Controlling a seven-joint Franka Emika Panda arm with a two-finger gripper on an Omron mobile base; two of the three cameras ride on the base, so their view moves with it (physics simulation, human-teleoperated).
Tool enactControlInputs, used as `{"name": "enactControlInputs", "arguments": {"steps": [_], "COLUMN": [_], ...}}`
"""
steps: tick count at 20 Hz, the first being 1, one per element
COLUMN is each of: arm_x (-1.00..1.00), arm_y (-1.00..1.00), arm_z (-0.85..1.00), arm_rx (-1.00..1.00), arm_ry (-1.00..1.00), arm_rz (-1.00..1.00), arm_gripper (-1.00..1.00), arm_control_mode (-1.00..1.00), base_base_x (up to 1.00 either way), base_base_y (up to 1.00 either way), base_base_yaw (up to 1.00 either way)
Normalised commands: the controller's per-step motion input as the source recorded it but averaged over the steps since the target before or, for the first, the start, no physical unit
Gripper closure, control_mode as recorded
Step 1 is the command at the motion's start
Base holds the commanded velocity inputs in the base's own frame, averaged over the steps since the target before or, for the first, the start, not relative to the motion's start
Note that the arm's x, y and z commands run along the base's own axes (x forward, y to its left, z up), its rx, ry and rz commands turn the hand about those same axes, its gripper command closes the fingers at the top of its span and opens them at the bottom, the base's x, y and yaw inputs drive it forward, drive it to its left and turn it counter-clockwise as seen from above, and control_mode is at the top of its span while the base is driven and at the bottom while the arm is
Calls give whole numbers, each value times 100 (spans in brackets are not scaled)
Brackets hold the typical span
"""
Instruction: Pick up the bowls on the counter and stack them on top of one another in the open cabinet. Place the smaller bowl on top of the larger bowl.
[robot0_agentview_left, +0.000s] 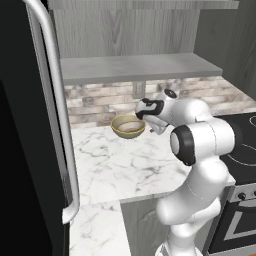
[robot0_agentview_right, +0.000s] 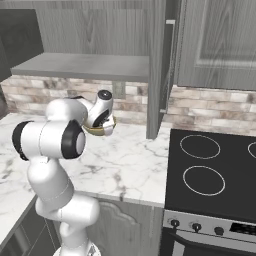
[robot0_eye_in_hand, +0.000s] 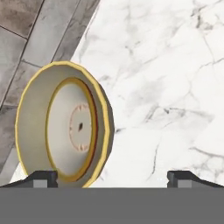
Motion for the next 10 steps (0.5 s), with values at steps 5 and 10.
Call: {"name": "enactControlInputs", "arguments": {"steps": [5,10], "arm_x": [4,11], "arm_y": [0,2], "arm_z": [-24,-22], "arm_rx": [-1,0], "arm_ry": [9,9], "arm_rz": [0,0], "arm_gripper": [-100,-100], "arm_control_mode": [-100,-100], "base_base_x": [0,0], "base_base_y": [0,0], "base_base_yaw": [0,0]}}
